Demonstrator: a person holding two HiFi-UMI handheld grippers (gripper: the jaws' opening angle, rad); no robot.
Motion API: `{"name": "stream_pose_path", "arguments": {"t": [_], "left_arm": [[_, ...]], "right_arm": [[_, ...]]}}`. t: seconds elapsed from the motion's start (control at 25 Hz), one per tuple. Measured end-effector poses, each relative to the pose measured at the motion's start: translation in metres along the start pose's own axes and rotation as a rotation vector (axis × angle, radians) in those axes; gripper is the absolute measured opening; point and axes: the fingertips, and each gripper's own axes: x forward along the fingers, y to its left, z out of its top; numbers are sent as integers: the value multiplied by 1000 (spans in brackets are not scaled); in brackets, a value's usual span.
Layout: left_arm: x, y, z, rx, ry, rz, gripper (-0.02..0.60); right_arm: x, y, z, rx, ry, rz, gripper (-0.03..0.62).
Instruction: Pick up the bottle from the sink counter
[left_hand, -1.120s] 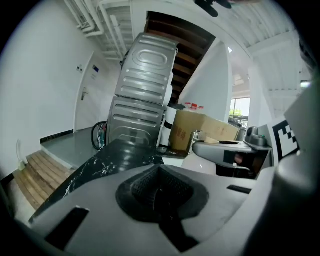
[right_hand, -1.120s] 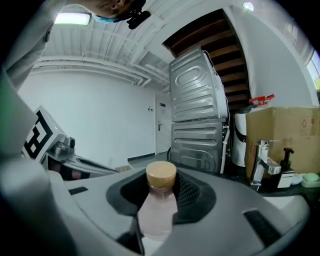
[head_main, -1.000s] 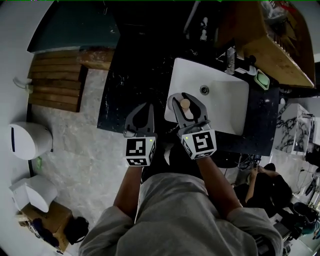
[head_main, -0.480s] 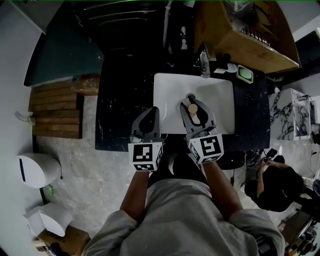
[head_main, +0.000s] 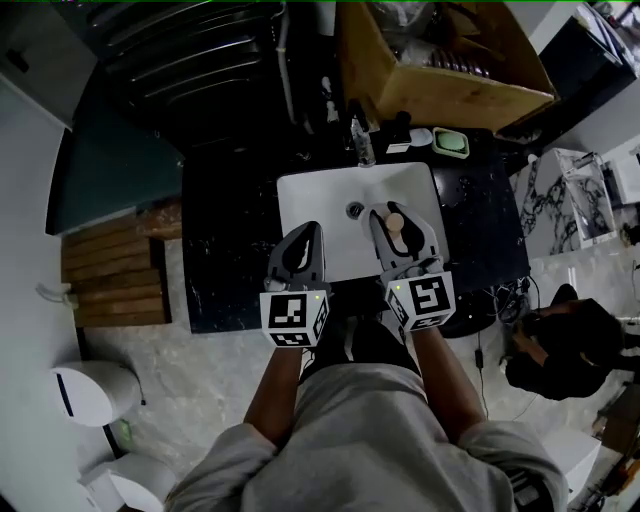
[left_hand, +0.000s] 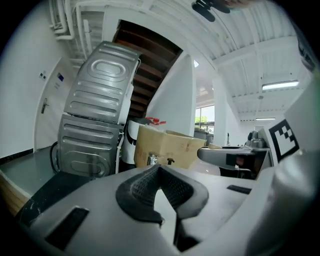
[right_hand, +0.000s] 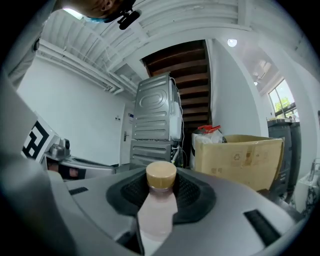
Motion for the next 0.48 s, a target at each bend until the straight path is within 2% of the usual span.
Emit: {"name": "stream_pose_path", "arguments": {"t": [0.28,0.48], "left_arm": [[-2,-24,-3,18,16,-67,12],[-11,-45,-6,32,13,-67,12]], "right_arm": [[-29,-16,-1,18,15,-74,129],[-52,-20,-1,27,-1,-81,129]]}}
